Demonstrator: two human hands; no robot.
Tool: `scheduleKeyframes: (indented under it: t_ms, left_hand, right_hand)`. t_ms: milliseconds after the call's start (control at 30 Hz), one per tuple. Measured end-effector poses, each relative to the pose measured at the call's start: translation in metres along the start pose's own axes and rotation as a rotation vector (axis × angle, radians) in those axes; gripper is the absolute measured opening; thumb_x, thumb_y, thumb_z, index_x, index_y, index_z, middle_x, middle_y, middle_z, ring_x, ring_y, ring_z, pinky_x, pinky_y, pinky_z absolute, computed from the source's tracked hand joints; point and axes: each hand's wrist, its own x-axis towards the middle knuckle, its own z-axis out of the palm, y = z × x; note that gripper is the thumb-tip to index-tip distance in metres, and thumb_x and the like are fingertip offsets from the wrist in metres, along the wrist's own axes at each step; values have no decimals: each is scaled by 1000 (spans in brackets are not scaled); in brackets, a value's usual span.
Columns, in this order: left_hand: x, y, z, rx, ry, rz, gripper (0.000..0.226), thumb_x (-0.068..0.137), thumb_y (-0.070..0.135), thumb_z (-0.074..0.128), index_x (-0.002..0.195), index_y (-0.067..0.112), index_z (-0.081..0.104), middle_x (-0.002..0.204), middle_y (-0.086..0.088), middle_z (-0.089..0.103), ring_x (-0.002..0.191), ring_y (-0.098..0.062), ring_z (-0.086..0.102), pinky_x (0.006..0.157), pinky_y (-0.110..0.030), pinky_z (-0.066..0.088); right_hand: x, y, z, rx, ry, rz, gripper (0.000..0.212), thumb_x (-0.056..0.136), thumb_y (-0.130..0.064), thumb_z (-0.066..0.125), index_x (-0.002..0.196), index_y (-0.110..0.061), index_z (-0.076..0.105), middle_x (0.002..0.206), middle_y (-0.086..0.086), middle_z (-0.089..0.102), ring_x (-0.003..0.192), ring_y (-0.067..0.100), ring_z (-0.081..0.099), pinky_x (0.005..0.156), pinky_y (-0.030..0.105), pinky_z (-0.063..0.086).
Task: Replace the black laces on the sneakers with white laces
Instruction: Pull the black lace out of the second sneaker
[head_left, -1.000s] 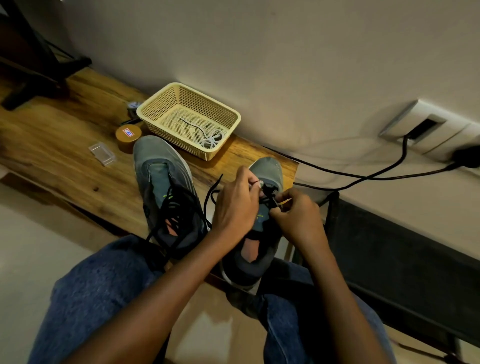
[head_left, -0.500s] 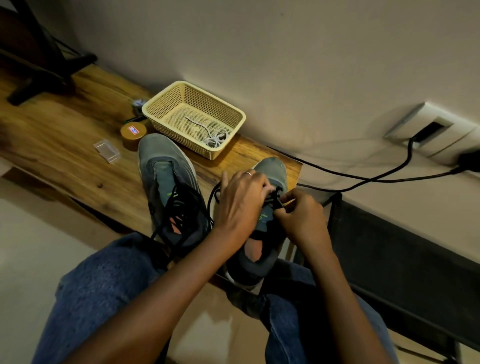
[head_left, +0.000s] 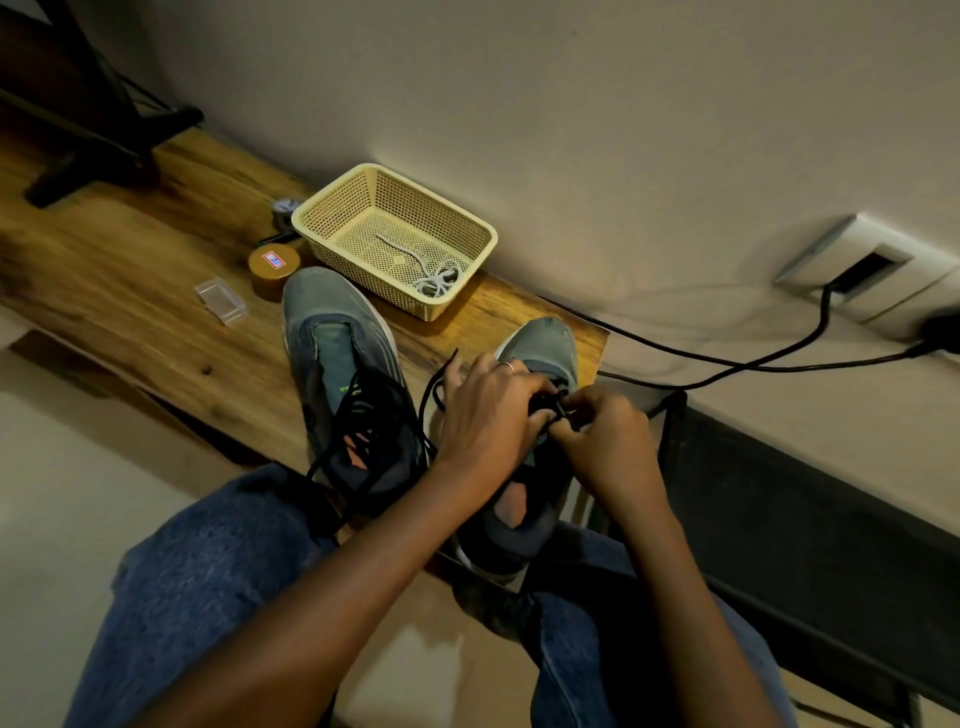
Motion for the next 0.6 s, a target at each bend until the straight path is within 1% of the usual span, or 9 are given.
scheduleKeyframes:
  t_ms: [167, 267, 333, 367, 433, 467, 500, 533, 600]
  left_hand:
    - [-4, 2, 5, -59, 120, -21, 14, 87, 38, 64, 98, 31, 68, 101, 10, 67, 110, -15, 50, 106, -43, 22]
    - [-2, 7, 5, -110, 49, -102, 18, 95, 37, 51, 107, 28, 62, 107, 7, 64, 116, -15, 44, 105, -41, 19]
    - [-2, 11, 3, -262, 31, -203, 20, 99, 32, 44, 113, 21, 54, 110, -1, 63, 116, -20, 47, 102, -41, 26]
    - [-2, 12, 2, -369, 65, -250, 19, 100, 28, 43, 114, 17, 52, 108, -5, 63, 111, -24, 51, 98, -42, 33]
    - [-2, 9, 4, -520, 159, -298, 15, 99, 22, 44, 111, 14, 48, 103, -8, 64, 98, -30, 59, 82, -46, 45]
    - [-2, 7, 5, -522, 176, -296, 14, 99, 21, 45, 111, 15, 47, 102, -6, 65, 95, -30, 60, 79, -48, 47]
    - [-3, 6, 6, -478, 165, -280, 16, 98, 21, 47, 113, 16, 46, 104, -4, 66, 98, -29, 60, 82, -49, 47]
    - [-3, 4, 6, -405, 134, -259, 22, 96, 22, 49, 117, 18, 44, 108, -1, 66, 104, -28, 58, 91, -51, 43]
    - [-4, 4, 3, -268, 34, -203, 43, 90, 25, 56, 129, 24, 38, 117, 5, 64, 117, -23, 49, 106, -48, 28]
  right_hand:
    - [-2, 0, 2, 3, 7, -17, 16, 87, -18, 62, 100, -13, 68, 90, 5, 68, 82, 20, 65, 73, 42, 57]
    - [-2, -1, 2, 22, 23, -22, 15, 88, -15, 61, 101, -14, 68, 88, 3, 66, 82, 20, 65, 73, 41, 57]
    - [-1, -2, 1, 29, 33, -9, 18, 88, -14, 61, 104, -14, 68, 87, 3, 64, 83, 19, 64, 72, 36, 55]
    - [-1, -1, 1, 22, 37, -3, 18, 88, -14, 61, 104, -13, 69, 89, 4, 65, 85, 20, 64, 72, 33, 53]
    - [1, -1, 2, 3, 44, 3, 17, 87, -15, 62, 101, -13, 70, 95, 7, 69, 90, 23, 65, 71, 30, 50]
    - [1, -1, 3, -3, 40, 6, 16, 87, -15, 62, 100, -13, 71, 96, 8, 69, 91, 23, 65, 70, 29, 48]
    - [0, -1, 3, -7, 37, 7, 16, 87, -16, 62, 100, -14, 71, 97, 7, 70, 91, 23, 65, 70, 29, 48]
    - [0, -1, 3, -10, 36, 7, 16, 87, -17, 62, 99, -14, 71, 97, 7, 70, 91, 23, 65, 71, 30, 49]
    - [-1, -1, 3, -16, 39, 3, 14, 87, -17, 61, 97, -14, 70, 96, 7, 70, 91, 23, 65, 73, 33, 52]
